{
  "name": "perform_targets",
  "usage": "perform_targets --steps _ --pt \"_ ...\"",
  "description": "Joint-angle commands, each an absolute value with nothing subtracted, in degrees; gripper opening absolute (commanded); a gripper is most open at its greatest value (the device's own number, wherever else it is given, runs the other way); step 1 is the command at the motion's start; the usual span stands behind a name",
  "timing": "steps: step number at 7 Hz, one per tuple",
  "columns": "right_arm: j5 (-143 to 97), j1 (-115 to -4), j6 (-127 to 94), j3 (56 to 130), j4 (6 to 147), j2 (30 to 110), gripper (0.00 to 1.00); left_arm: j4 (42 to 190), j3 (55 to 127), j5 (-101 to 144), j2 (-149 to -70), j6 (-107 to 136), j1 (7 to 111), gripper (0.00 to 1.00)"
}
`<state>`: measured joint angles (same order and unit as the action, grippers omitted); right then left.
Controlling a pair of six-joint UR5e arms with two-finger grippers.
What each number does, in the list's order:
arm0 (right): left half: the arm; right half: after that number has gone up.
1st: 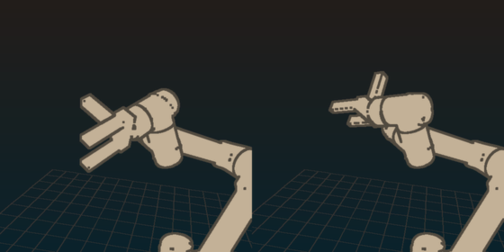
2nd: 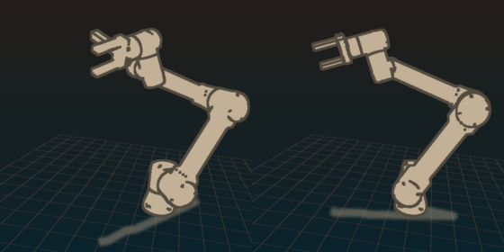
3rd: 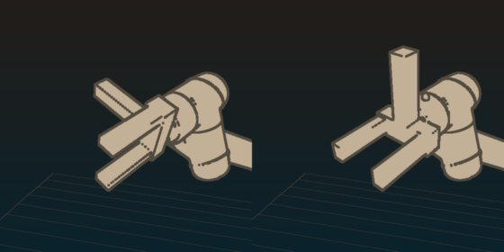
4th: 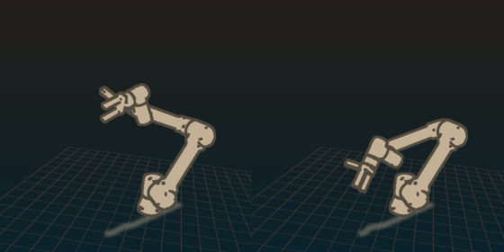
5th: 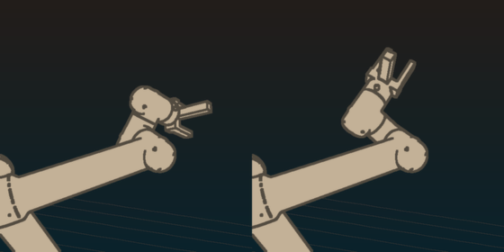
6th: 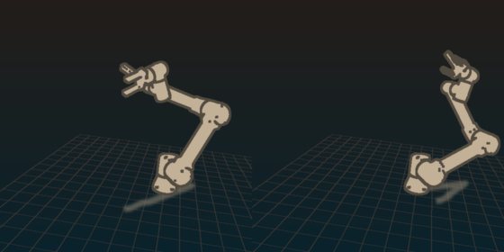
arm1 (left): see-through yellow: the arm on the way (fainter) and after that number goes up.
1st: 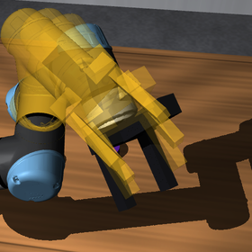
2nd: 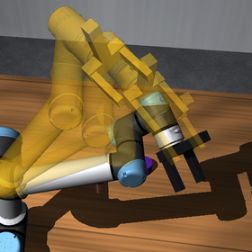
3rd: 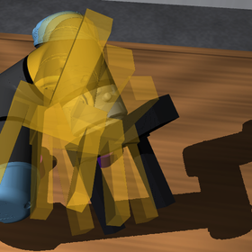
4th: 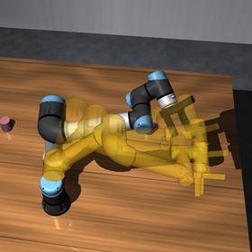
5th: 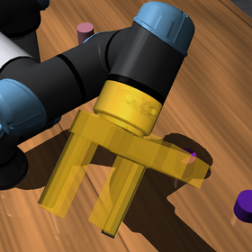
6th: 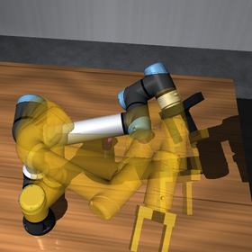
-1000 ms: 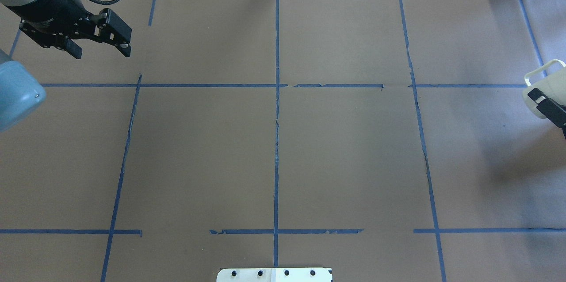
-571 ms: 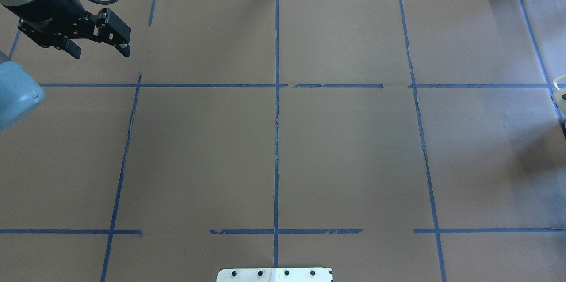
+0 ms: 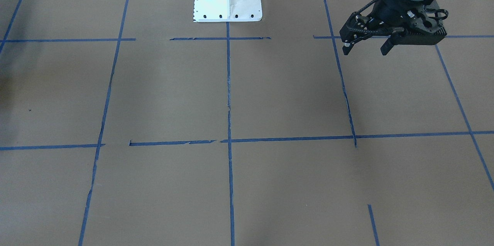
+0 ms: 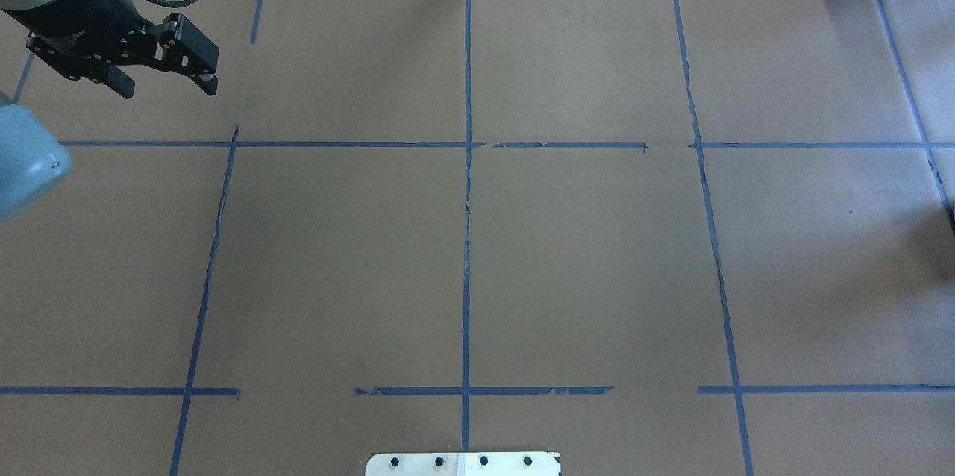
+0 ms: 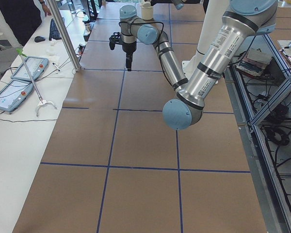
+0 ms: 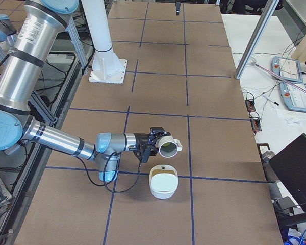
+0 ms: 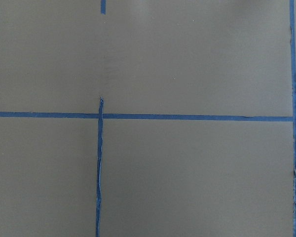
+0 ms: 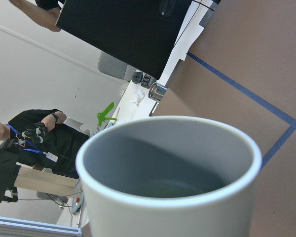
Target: Left arm hands cup to right arm to dump lemon
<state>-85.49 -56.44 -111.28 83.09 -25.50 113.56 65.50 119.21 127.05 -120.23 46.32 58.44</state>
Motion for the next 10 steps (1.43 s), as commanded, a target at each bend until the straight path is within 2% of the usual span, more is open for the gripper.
perform_targets --steps 1,7,10 --pt "-91.46 -62.72 -118.64 80.96 -26.81 111.64 0.0 65.48 119.18 126.39 -120.23 46.32 58.45 1.0" --pt "-92.29 -63.72 -140.85 76.12 -33.4 110.22 0.0 65.48 119.53 126.39 -120.23 46.32 58.97 1.0" --pt "-92.2 -65.47 -152.97 70.06 -39.72 107.94 0.0 65.48 119.62 125.95 -120.23 46.32 59.5 1.0"
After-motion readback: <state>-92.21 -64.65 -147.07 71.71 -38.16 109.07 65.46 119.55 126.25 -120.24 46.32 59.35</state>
